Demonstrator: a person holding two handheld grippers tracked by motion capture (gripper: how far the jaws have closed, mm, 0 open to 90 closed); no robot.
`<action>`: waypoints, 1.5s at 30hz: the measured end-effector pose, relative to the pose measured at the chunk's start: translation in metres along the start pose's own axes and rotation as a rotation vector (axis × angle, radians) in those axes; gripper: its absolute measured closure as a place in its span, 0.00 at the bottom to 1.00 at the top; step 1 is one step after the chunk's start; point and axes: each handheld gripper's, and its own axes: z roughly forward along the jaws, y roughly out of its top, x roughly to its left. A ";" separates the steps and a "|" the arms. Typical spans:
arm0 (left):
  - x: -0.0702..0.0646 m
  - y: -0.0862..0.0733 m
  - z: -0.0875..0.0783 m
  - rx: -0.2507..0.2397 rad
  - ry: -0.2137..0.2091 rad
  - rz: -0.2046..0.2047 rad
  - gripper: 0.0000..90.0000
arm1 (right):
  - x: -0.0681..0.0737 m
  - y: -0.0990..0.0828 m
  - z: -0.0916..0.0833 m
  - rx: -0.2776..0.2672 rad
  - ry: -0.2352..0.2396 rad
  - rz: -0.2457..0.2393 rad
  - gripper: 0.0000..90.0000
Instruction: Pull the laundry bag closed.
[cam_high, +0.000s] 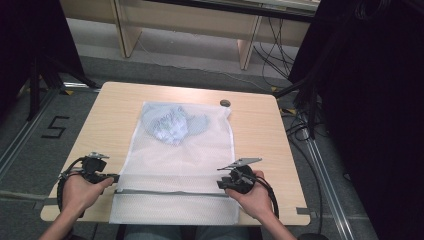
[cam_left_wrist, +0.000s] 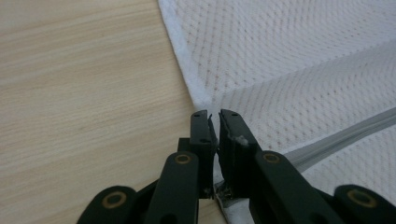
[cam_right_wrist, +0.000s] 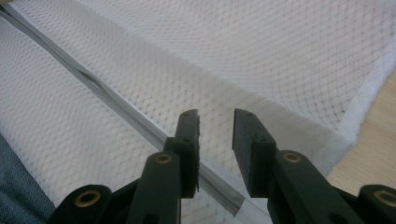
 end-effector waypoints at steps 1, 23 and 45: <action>0.000 0.000 0.000 0.000 0.000 0.000 0.93 | 0.002 0.001 0.000 -0.001 0.003 0.001 0.80; -0.003 -0.002 0.007 0.079 -0.025 -0.034 1.00 | 0.063 0.030 0.031 0.025 0.123 -0.084 0.77; 0.000 -0.003 0.012 0.145 -0.010 -0.045 1.00 | 0.110 0.060 0.070 0.080 0.193 -0.165 0.76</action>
